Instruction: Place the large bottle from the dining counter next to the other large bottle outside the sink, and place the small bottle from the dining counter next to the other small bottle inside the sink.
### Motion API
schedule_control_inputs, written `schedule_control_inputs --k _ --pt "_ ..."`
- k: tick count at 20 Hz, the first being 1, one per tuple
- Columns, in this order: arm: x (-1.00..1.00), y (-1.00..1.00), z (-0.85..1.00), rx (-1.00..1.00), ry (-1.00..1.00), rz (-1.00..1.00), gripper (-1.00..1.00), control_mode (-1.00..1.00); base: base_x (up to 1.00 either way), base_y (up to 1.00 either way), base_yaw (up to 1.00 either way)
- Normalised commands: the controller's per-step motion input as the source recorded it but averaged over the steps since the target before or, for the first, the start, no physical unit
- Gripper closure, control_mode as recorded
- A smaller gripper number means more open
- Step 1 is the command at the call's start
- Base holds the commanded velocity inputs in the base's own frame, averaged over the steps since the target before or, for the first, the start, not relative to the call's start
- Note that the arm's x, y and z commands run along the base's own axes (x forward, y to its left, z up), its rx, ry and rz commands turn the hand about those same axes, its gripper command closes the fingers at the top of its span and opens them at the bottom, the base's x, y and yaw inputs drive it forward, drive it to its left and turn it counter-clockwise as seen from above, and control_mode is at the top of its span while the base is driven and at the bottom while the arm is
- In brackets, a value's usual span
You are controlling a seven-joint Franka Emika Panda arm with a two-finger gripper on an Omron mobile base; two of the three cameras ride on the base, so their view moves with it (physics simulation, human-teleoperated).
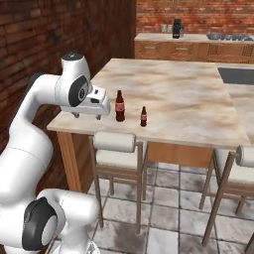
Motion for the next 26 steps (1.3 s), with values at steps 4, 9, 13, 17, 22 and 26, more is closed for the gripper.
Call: schedule_control_inputs --k 4,9,13,17,22,26 --pt "0.00 0.00 0.00 0.00 0.00 0.00 -1.00 1.00 0.51 -0.23 -0.02" --pt "0.00 0.00 0.00 0.00 0.00 0.00 -1.00 1.00 0.50 -0.17 -0.02" --pt "0.00 0.00 0.00 0.00 0.00 0.00 -1.00 1.00 0.47 -0.14 -0.02" --pt "0.00 0.00 0.00 0.00 0.00 0.00 -1.00 1.00 0.44 -0.12 -0.02" --pt "0.00 0.00 0.00 0.00 0.00 0.00 -1.00 1.00 0.43 -0.12 -0.01" --pt "0.00 0.00 0.00 0.00 0.00 0.00 -1.00 1.00 0.38 -0.10 -0.01"
